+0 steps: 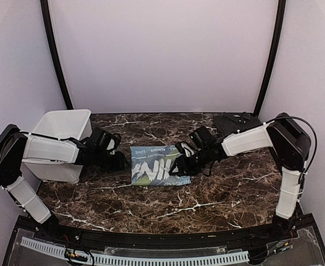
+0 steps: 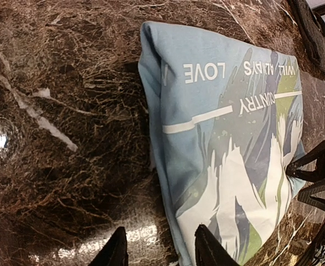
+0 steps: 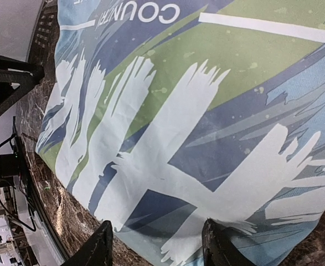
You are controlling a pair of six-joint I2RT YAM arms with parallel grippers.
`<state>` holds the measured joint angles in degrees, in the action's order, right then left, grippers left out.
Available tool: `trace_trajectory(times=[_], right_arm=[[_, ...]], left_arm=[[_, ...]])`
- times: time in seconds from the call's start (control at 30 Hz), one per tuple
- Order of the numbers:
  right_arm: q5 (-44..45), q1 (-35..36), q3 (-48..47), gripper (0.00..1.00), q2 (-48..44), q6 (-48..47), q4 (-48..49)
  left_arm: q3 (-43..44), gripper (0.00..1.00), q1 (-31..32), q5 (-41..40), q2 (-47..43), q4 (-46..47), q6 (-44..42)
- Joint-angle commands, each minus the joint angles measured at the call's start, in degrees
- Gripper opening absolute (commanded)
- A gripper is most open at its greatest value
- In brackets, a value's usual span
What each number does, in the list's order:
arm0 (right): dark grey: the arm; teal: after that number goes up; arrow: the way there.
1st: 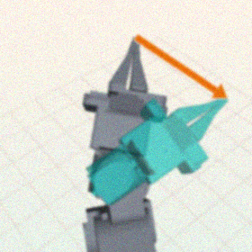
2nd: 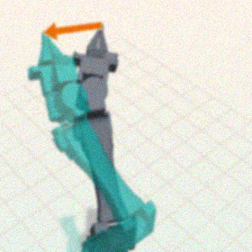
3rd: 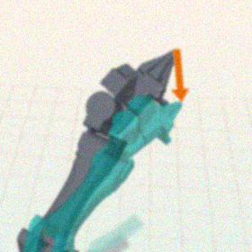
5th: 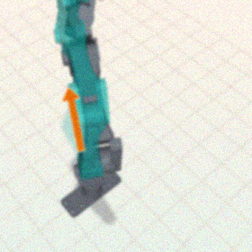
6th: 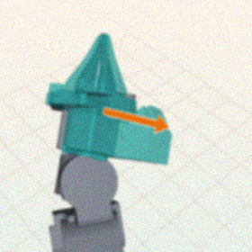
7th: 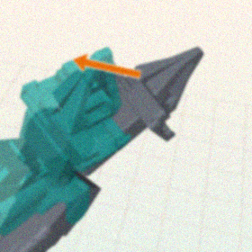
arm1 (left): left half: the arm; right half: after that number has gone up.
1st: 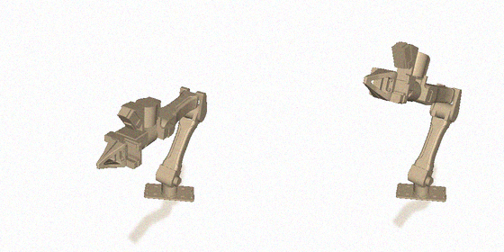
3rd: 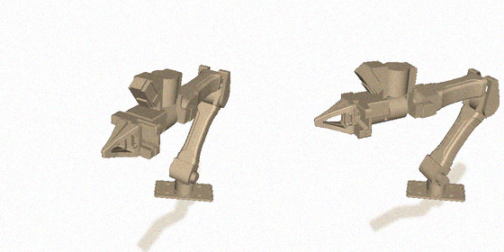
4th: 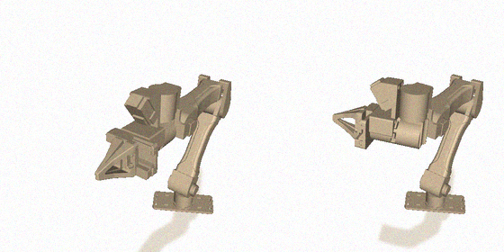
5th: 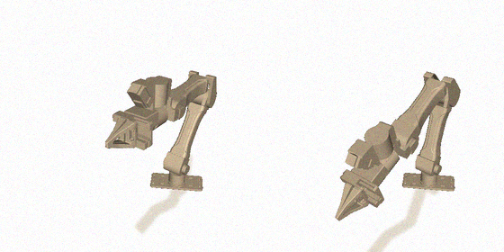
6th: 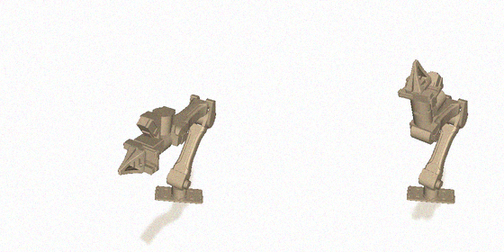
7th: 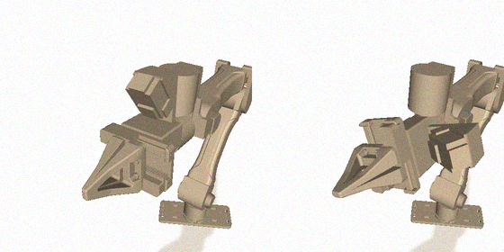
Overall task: Fold and stack the mixed laundry pile
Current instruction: Adjust the square-folded T-shirt at the center of the board, then pick up the square-folded T-shirt from the center of the board.
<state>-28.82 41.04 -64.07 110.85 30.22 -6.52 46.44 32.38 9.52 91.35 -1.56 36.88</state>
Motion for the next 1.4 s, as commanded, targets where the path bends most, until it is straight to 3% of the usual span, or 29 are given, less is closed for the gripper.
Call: trace_trajectory(times=[0.0, 0.27, 0.4, 0.63, 0.7, 0.97, 1.37], right_arm=[[4.0, -2.3, -1.1, 0.52, 2.8, -2.7, -3.2], [9.8, -7.5, -2.4, 0.51, 3.3, -9.4, -7.6], [19.2, -8.8, -7.3, 0.51, 5.2, -13.7, -11.6], [20.5, -9.0, -11.6, 0.51, 6.3, -17.6, -12.3], [20.8, -9.0, -12.2, 0.52, 5.9, -18.2, -12.7], [19.6, -8.8, -13.1, 0.59, -0.9, -19.5, -14.2], [20.0, -5.8, -11.5, 0.63, -10.6, -19.5, -17.5]], left_arm=[[0.8, 0.39, 0.1, 2.4, 0.9, 3.1, 1.0], [3.8, 0.35, -0.4, 2.9, 4.5, 5.4, 3.2], [3.9, 0.37, -1.0, 4.1, 6.1, 8.7, 4.7], [6.1, 0.62, -3.1, 7.3, 9.3, 14.2, 5.0], [9.1, 0.64, -3.2, 8.7, 11.4, 13.4, 3.1], [15.3, 0.6, -3.2, 16.5, 20.3, 13.4, 2.1], [14.5, 0.42, -0.3, 16.1, 22.0, 6.8, 3.5]])
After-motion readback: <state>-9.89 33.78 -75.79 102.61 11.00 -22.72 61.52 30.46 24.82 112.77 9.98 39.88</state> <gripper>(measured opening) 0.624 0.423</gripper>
